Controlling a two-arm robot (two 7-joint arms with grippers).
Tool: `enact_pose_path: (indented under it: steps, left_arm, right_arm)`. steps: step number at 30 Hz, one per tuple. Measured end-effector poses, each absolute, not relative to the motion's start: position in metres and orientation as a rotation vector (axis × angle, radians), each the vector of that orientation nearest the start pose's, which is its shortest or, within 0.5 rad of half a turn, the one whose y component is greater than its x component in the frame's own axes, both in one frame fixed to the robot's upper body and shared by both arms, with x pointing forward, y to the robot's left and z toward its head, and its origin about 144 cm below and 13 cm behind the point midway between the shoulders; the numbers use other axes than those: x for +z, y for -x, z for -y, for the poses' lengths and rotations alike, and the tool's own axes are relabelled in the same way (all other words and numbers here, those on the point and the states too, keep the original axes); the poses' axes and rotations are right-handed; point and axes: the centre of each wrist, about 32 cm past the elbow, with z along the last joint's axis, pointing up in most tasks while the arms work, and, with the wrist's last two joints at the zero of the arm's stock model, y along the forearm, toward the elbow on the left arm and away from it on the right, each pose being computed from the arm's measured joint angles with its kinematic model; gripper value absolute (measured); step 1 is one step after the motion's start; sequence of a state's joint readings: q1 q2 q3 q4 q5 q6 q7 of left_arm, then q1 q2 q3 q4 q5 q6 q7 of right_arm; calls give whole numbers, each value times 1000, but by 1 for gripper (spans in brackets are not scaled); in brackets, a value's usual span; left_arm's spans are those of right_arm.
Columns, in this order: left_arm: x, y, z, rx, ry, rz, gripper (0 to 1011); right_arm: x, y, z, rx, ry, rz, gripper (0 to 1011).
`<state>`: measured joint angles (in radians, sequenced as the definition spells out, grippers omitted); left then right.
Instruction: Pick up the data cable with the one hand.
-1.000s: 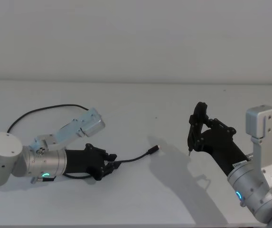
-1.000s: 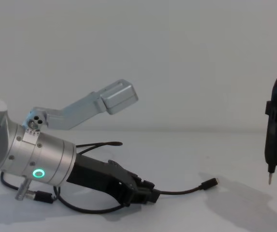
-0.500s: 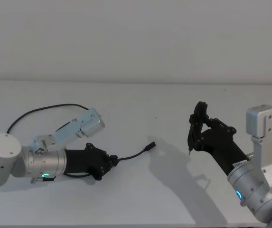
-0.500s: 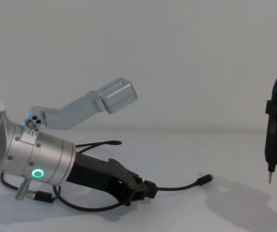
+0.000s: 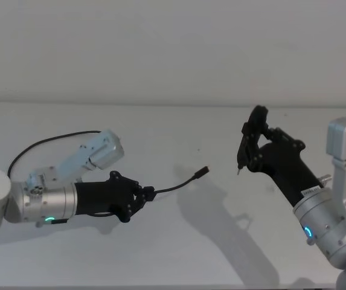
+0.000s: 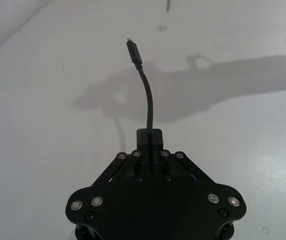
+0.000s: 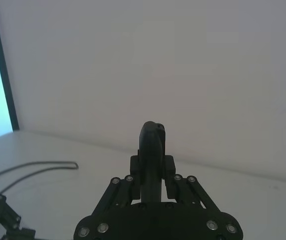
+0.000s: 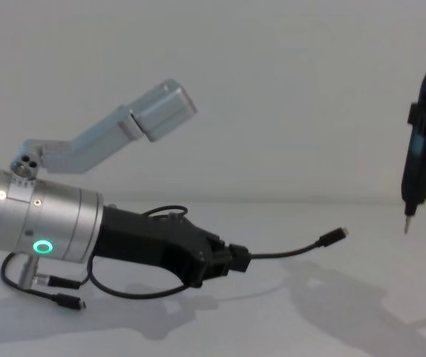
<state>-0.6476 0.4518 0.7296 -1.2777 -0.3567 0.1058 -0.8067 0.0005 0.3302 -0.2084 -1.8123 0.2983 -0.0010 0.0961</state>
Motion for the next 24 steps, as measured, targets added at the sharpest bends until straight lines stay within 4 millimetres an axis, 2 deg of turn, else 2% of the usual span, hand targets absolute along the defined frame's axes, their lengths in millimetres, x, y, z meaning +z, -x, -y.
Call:
enact_pose_path:
  steps: [8,24]
  left_arm:
    - [1235,-580,-215,292,-316,162,41]
    - [1240,-577,-218,275,-283,190,40]
  right_arm:
    - [1222,-449,235,-1170,-187,148,275]
    - [1230,-454,231,-1130,-268,112,274]
